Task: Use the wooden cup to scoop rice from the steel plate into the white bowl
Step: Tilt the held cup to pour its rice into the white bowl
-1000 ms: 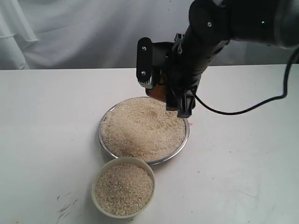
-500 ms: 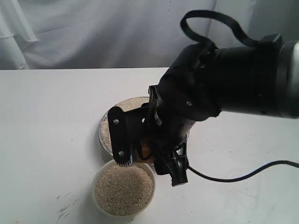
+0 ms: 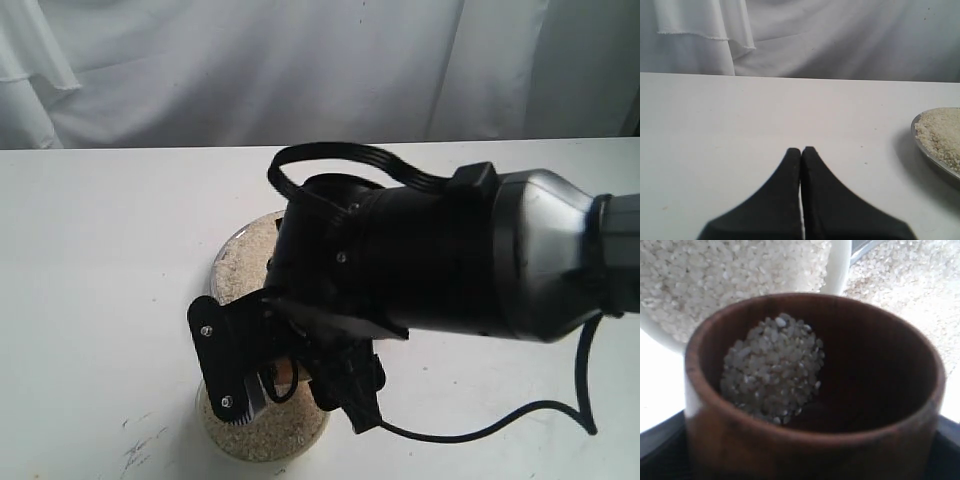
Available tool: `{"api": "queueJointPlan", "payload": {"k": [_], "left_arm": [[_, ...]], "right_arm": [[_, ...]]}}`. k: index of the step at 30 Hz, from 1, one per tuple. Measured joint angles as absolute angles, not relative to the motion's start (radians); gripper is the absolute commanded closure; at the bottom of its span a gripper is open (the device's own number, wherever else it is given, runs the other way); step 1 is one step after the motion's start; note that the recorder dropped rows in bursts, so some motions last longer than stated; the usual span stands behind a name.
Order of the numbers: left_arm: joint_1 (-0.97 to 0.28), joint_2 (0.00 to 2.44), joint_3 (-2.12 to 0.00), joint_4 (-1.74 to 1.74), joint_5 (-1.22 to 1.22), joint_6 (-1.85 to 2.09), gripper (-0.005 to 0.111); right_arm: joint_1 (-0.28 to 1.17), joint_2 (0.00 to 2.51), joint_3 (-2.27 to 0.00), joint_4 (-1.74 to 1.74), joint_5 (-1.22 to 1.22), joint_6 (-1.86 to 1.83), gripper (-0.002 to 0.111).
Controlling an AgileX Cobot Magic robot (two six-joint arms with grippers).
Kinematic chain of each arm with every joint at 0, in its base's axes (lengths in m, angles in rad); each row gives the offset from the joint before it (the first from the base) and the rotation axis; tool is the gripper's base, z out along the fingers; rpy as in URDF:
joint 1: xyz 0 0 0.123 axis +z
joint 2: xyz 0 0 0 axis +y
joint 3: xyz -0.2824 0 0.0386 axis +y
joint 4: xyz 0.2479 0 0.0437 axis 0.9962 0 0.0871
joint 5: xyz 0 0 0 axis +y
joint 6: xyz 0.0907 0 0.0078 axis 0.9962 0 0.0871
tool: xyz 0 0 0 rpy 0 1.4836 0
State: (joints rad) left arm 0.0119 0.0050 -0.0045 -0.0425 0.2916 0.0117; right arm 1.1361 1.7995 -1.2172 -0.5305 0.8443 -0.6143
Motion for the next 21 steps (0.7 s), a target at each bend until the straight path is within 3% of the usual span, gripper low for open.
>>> {"api": "queueJointPlan", "payload": {"k": [21], "left_arm": [[0.012, 0.005, -0.005, -0.042, 0.292, 0.012, 0.107]], "right_arm": [[1.205, 1.8, -1.217, -0.76, 0.898, -0.526, 0.108]]}}
